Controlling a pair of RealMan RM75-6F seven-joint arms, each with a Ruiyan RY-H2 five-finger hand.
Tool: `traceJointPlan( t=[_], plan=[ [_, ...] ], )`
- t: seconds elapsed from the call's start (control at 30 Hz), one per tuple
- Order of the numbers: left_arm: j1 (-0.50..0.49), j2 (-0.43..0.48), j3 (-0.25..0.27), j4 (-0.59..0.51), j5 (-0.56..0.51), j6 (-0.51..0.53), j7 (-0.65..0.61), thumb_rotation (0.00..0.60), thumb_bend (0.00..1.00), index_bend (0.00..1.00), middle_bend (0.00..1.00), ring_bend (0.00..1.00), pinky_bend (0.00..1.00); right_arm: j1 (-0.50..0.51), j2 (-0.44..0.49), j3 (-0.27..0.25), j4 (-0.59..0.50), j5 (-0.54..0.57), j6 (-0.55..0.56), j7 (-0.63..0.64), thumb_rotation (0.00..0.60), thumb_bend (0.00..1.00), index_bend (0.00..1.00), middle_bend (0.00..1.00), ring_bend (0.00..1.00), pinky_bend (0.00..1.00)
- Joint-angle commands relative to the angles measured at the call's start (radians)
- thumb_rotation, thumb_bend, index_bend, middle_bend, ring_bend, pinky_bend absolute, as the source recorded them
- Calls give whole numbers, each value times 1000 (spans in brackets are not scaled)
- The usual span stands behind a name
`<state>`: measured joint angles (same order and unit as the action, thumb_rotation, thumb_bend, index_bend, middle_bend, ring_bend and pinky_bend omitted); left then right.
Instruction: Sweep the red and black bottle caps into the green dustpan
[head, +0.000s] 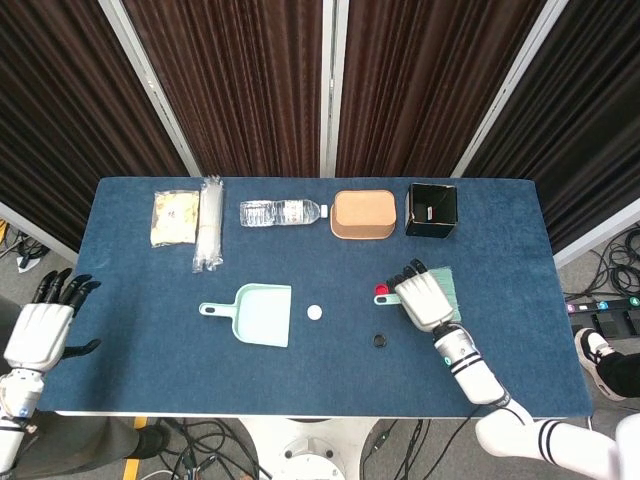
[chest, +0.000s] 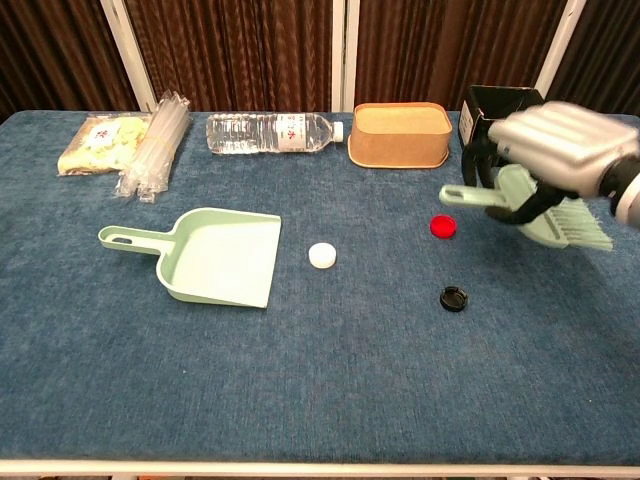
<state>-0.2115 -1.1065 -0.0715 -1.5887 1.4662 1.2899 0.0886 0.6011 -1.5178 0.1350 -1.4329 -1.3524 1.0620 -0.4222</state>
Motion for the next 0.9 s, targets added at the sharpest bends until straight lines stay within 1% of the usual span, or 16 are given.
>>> traceJointPlan(
  t=[0.03,0.1,0.2,0.37,0.43,0.57,0.7,0.8,0.9],
  plan=[
    [-91,-9,-30,2,-9,-110,-26,600,23,224,165,37,10,-17,121,55,-127,-19,48,136,600,364,740,662,323,225],
    [-138,-37,-40,20,-30,-177,-24,600,30,270,205,77,60,-24,167,74,-167,-15,55,203,600,365,741,663,323,225],
    [-200,-90,-55,51,-81,-270,1,600,69,309,228,133,133,-36,214,91,-193,-14,65,293,600,369,742,663,323,225],
    [-276,-187,-69,85,-180,-378,76,600,115,341,286,180,182,-53,246,86,-189,-23,73,386,600,370,741,663,323,225],
    [-299,-218,-73,92,-208,-404,97,600,132,342,303,196,193,-54,246,81,-178,-22,70,403,600,370,742,663,323,225],
    [-346,-289,-86,122,-267,-437,144,600,152,342,308,196,202,-54,242,72,-160,-22,61,422,600,370,744,663,323,225],
    [-388,-332,-88,142,-325,-481,181,600,172,343,321,211,211,-56,241,69,-152,-20,64,428,600,371,746,663,323,222],
    [-406,-362,-80,149,-358,-485,217,600,188,350,351,237,225,-59,238,65,-146,-15,66,432,600,369,746,663,323,220],
    [-413,-386,-71,147,-384,-471,248,600,204,378,388,272,243,-61,235,60,-138,-11,62,436,600,370,746,663,323,220]
  ],
)
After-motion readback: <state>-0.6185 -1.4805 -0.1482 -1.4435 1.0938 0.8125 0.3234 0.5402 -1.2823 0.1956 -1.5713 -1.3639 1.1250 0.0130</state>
